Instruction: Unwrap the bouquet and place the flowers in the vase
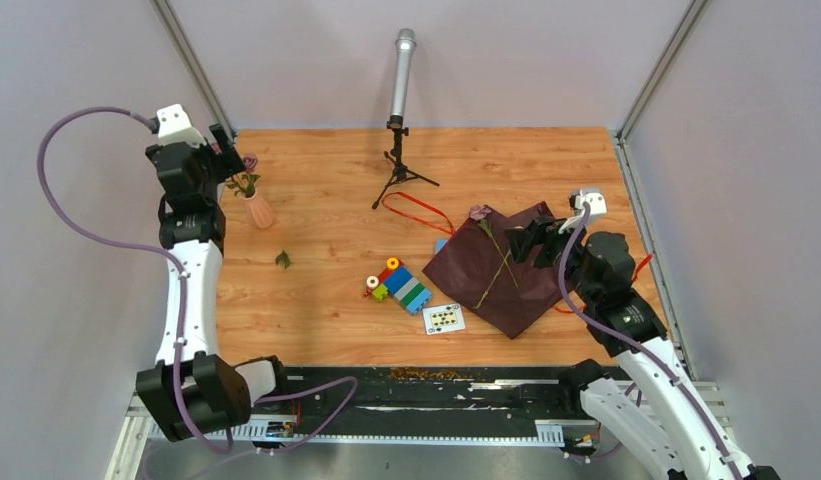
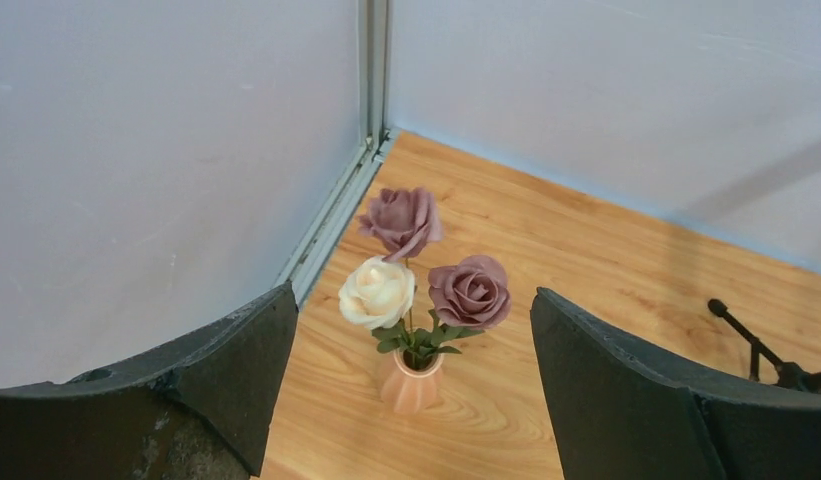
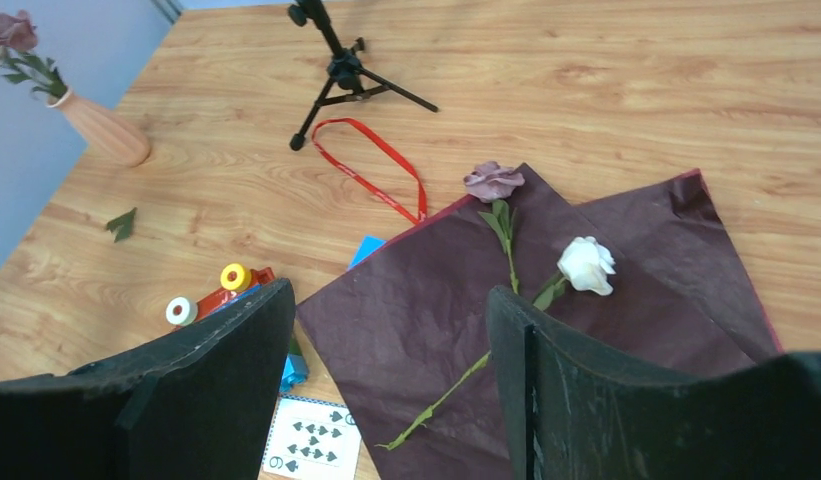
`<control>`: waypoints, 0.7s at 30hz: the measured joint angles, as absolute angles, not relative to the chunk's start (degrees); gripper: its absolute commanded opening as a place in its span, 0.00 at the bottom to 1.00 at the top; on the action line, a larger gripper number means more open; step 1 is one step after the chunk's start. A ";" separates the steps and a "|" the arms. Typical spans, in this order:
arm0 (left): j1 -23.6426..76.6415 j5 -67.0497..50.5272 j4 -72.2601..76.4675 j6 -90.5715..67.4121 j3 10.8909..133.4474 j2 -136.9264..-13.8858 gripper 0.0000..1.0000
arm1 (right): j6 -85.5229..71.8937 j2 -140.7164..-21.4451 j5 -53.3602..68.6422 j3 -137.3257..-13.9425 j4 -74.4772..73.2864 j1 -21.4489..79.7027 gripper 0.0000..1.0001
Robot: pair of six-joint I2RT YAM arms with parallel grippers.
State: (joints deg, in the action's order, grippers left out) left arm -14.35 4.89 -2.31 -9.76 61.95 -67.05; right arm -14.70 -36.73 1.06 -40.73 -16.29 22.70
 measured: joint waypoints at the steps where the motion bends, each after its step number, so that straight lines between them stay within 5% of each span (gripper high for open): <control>1: -14.35 4.82 -4.47 -9.67 63.81 -66.61 0.93 | -14.74 -36.95 0.34 -41.08 -17.06 22.70 0.70; 21: -8.82 -2.11 -22.33 -7.11 68.62 -66.48 0.92 | -18.41 -47.79 -2.74 -42.65 -24.95 22.70 0.63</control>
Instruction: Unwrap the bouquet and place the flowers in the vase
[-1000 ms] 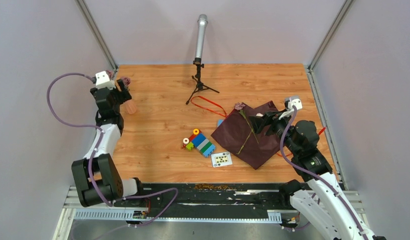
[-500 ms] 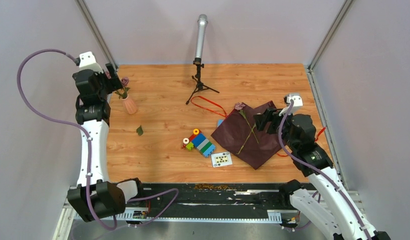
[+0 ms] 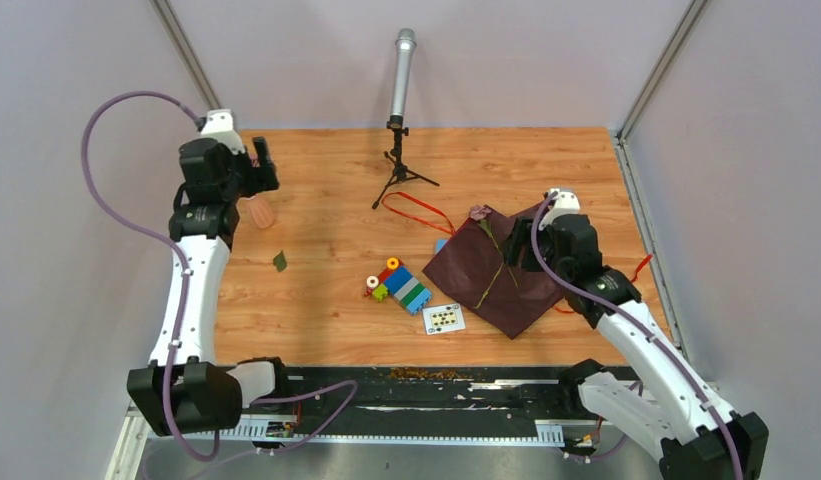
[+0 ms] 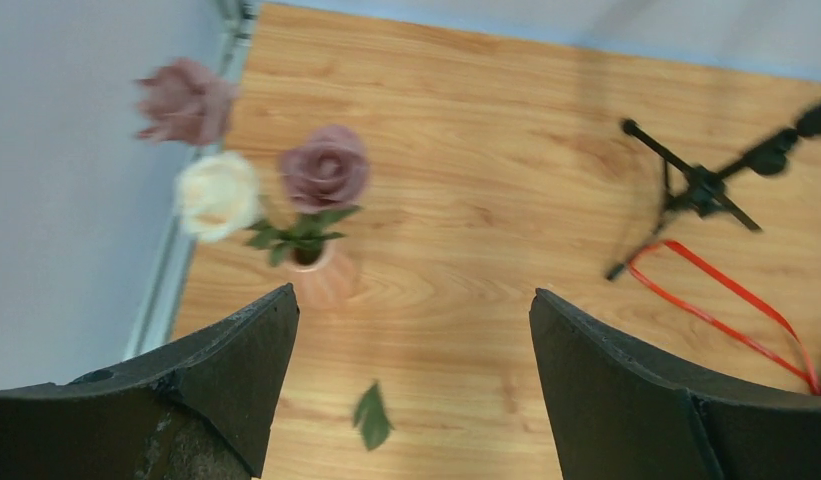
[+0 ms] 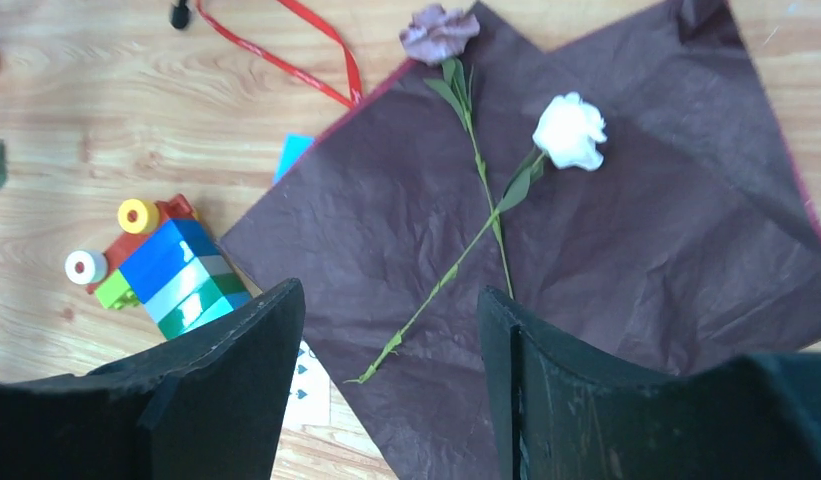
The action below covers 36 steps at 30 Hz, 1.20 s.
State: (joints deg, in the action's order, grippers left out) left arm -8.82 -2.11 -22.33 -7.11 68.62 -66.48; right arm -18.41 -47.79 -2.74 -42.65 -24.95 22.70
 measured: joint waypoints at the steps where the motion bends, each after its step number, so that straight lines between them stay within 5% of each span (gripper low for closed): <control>1: -6.52 -2.61 -22.31 -7.11 68.62 -67.05 0.92 | -18.83 -49.23 -2.72 -42.65 -25.26 22.70 0.62; 9: 5.65 -9.06 -20.16 -7.51 65.58 -71.00 0.92 | -22.68 -62.02 -2.46 -42.65 -25.89 22.70 0.36; 26: 12.10 -17.50 -17.21 -11.03 61.12 -72.55 0.92 | -32.08 -78.61 -3.84 -41.19 -20.88 22.70 0.35; 36: 12.29 -17.78 -16.88 -11.49 61.12 -72.55 0.92 | -33.80 -83.72 -3.68 -41.19 -18.37 22.70 0.21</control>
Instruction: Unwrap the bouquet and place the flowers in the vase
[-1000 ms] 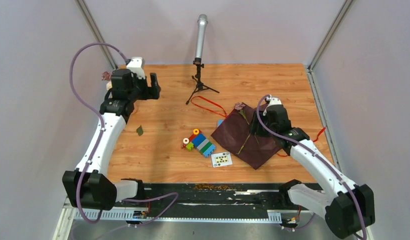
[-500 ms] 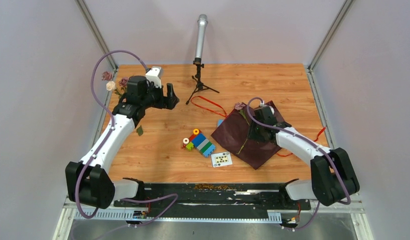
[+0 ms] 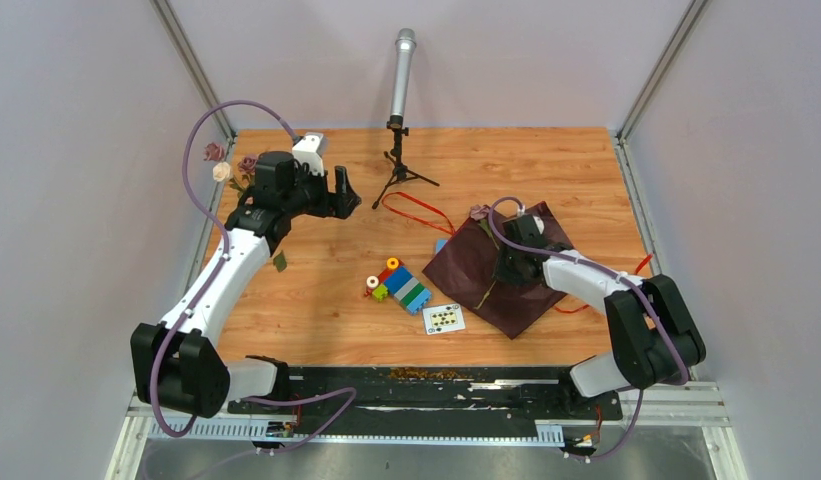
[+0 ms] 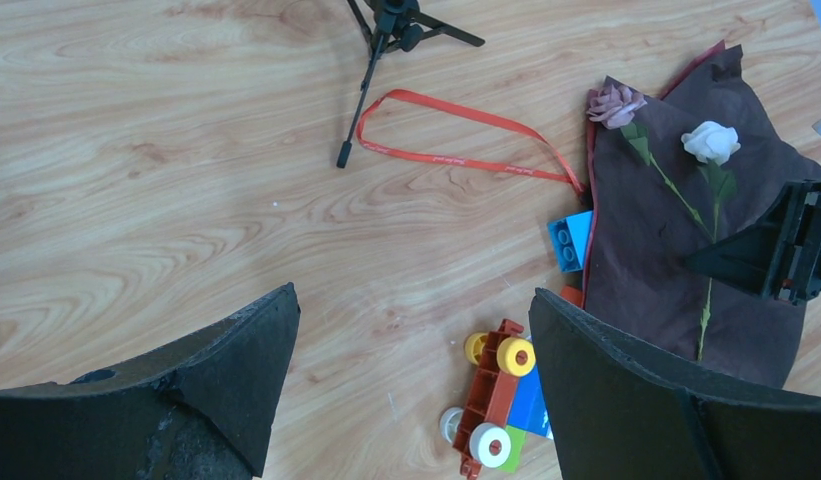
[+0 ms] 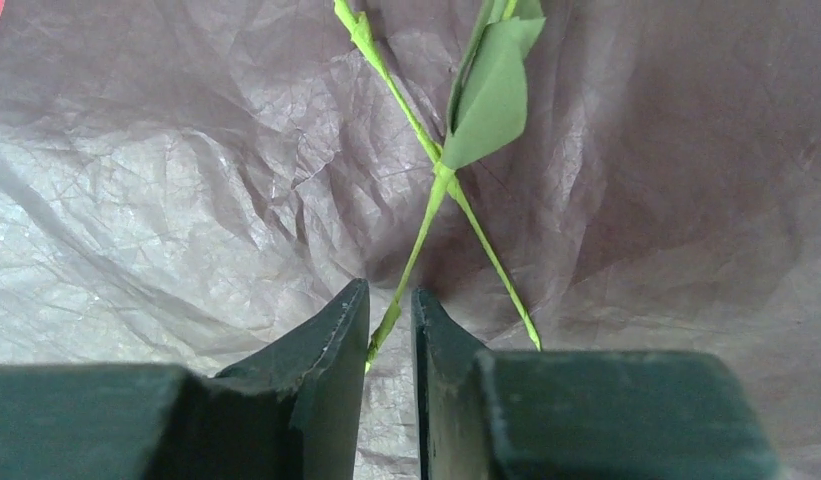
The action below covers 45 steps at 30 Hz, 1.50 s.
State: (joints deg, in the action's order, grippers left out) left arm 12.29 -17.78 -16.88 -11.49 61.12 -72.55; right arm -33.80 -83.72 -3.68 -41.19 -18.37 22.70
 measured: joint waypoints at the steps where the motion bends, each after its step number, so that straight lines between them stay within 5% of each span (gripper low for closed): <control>1: 12.29 -17.80 -16.88 -11.49 61.12 -72.55 0.92 | -34.04 -83.72 -3.99 -41.21 -18.33 22.70 0.18; 6: 12.67 -17.98 -16.88 -11.46 61.12 -72.55 0.92 | -34.92 -83.72 -5.30 -41.21 -18.31 22.70 0.00; 13: 13.93 -18.41 -16.86 -11.46 61.12 -72.55 0.92 | -35.75 -82.08 -5.58 -41.19 -18.41 22.70 0.00; 18: 16.75 -20.78 -14.98 -13.74 60.12 -71.79 0.92 | -34.57 -69.73 -4.34 -38.94 -15.42 22.70 0.00; 25: 25.45 -26.87 -3.03 -25.80 54.52 -67.59 0.91 | -29.28 -52.56 11.49 -35.22 -2.13 23.18 0.00; 33: 33.36 -30.89 20.03 -45.87 48.05 -66.81 0.91 | -28.32 -51.33 30.17 -37.65 8.05 28.01 0.00; 45: 38.83 -31.05 32.51 -56.12 47.72 -66.83 0.45 | -27.03 -54.57 40.95 -45.25 10.11 33.01 0.00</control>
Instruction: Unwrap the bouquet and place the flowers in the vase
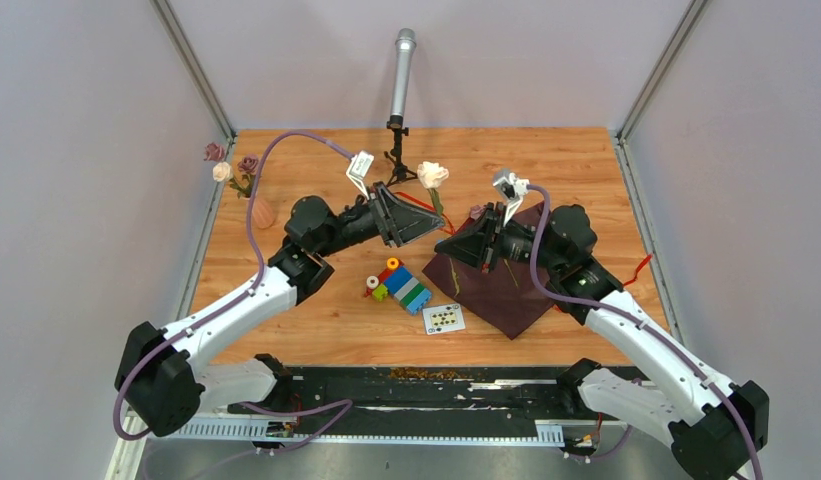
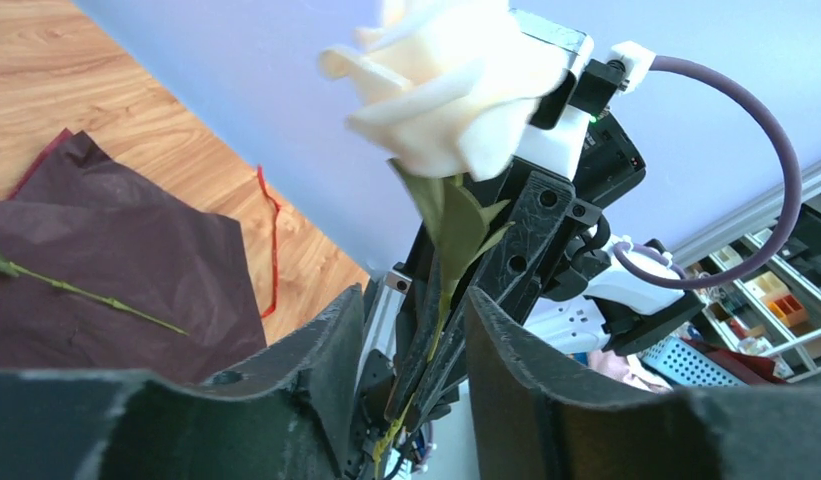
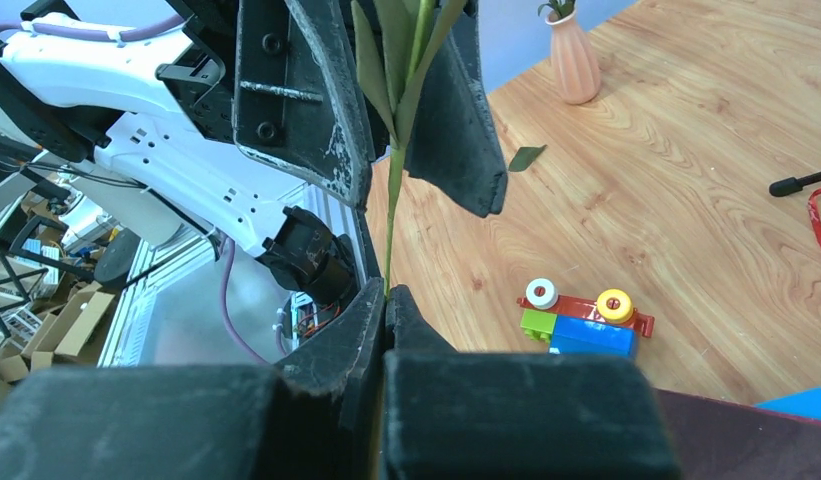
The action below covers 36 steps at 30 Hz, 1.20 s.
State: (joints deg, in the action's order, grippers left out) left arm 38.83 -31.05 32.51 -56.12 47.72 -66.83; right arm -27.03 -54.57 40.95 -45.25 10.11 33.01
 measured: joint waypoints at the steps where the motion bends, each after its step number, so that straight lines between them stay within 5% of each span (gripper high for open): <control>1: 39.05 -31.05 32.67 -56.31 47.72 -66.83 0.43 | -26.87 -54.63 41.10 -45.32 10.09 33.10 0.00; 10: 40.53 -31.05 33.32 -57.84 47.72 -67.44 0.03 | -26.22 -54.92 41.58 -45.43 9.10 33.21 0.00; 14: 40.51 -31.00 32.36 -57.12 47.75 -67.44 0.00 | -25.80 -55.00 40.97 -45.47 8.12 33.21 0.00; 24: 40.53 -30.37 23.97 -51.62 50.02 -67.26 0.00 | -24.91 -53.87 36.40 -45.50 4.97 33.30 0.67; 30: 39.00 -29.43 12.23 -42.89 55.81 -66.83 0.00 | -23.44 -48.56 29.93 -45.47 2.24 33.30 0.82; 36: 27.86 -27.44 1.30 -30.17 58.74 -63.57 0.00 | -21.78 -40.95 22.11 -44.03 0.40 33.30 0.84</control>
State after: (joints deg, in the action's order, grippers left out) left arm 27.86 -27.44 1.30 -30.17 58.74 -63.57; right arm -21.78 -40.95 22.11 -44.03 0.40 33.30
